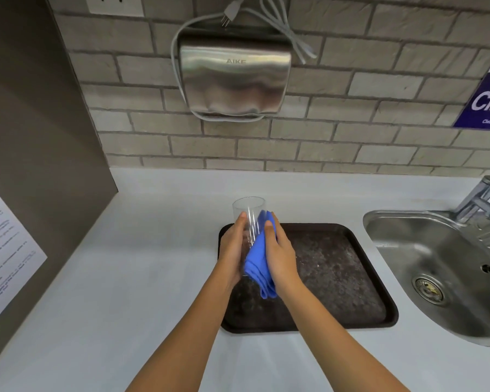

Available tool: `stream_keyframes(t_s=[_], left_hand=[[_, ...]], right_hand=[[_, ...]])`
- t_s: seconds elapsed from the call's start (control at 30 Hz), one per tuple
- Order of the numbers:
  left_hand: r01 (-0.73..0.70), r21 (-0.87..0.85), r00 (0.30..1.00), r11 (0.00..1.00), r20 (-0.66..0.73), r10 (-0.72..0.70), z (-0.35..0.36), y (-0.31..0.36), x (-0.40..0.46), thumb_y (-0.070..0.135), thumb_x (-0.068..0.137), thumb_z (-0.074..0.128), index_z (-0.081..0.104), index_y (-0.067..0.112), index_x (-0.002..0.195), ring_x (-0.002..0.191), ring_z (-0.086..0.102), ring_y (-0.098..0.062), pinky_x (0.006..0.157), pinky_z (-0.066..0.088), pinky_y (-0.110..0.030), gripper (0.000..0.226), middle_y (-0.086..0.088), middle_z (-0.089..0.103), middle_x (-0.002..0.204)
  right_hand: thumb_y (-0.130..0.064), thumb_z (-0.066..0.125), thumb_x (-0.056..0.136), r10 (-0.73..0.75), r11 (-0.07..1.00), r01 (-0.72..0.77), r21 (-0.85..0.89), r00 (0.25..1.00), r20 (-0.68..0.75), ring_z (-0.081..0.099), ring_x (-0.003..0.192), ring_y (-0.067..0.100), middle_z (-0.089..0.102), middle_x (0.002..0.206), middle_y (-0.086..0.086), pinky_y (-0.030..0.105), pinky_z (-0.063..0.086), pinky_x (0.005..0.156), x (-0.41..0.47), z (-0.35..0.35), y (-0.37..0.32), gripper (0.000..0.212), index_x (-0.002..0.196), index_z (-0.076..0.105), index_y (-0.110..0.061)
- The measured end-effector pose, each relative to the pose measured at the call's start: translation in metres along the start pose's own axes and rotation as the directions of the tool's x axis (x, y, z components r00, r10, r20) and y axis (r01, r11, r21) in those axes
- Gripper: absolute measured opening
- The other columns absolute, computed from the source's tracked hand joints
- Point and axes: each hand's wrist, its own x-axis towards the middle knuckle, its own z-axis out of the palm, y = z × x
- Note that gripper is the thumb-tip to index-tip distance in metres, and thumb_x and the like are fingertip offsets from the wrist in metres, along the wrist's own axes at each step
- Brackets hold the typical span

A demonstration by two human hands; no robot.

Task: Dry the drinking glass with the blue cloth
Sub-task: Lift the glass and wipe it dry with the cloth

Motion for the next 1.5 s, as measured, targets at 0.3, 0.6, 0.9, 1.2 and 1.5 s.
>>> stream_keyframes(t_s=[0.3,0.6,0.9,1.2,1.5], left_hand=[[-0.127,0.125,0.99,0.984,0.083,0.117,0.001,0.0,0.0,0.047,0.094,0.06,0.074,0.016,0.09,0.071,0.075,-0.008,0.057,0.054,-0.014,0.034,0.004,0.078,0.076],[0.011,-0.119,0.987,0.993,0.158,0.008,0.002,0.008,-0.01,0.065,0.082,0.057,0.069,0.017,0.122,0.109,0.072,-0.026,0.086,0.058,-0.037,0.064,-0.012,0.075,0.119],[0.094,-0.286,0.963,0.954,0.27,-0.013,-0.002,0.012,-0.01,0.062,0.093,0.046,0.074,0.012,0.117,0.102,0.073,-0.026,0.083,0.062,-0.036,0.062,-0.015,0.075,0.114],[-0.003,-0.134,0.997,0.991,0.081,0.014,0.011,0.015,-0.009,0.061,0.091,0.051,0.076,0.022,0.1,0.082,0.078,-0.019,0.07,0.06,-0.034,0.047,-0.004,0.082,0.091],[-0.19,0.047,0.981,0.981,-0.025,0.192,0.016,0.012,-0.013,0.047,0.103,0.037,0.066,0.027,0.104,0.076,0.068,-0.005,0.055,0.051,-0.011,0.035,0.002,0.069,0.092]], right_hand=[[-0.037,0.037,0.102,-0.46,0.732,0.413,-0.542,0.886,0.054,0.038,0.119,-0.005,0.018,0.153,-0.02,0.021,0.042,0.101,-0.025,0.009,0.017,0.047,0.148,0.028,-0.04],[-0.046,0.047,0.097,0.202,0.965,-0.208,0.161,0.978,0.056,0.067,0.102,0.022,0.069,0.116,0.007,0.04,0.052,0.096,0.011,-0.004,-0.011,0.041,0.127,0.061,-0.022],[-0.046,0.036,0.1,-0.235,0.952,0.252,-0.174,0.966,0.112,0.036,0.122,-0.018,0.037,0.147,-0.02,0.003,0.031,0.088,-0.015,0.001,-0.02,0.037,0.136,0.039,-0.055],[-0.048,0.045,0.097,0.231,0.936,-0.251,0.248,0.967,0.108,0.072,0.097,0.02,0.075,0.108,0.004,0.035,0.057,0.086,0.004,-0.01,-0.018,0.041,0.121,0.064,-0.021],[-0.045,0.028,0.102,-0.318,0.917,0.296,-0.267,0.947,-0.042,0.039,0.126,-0.009,0.032,0.155,-0.011,0.01,0.035,0.099,-0.02,0.005,-0.006,0.047,0.148,0.023,-0.043]])
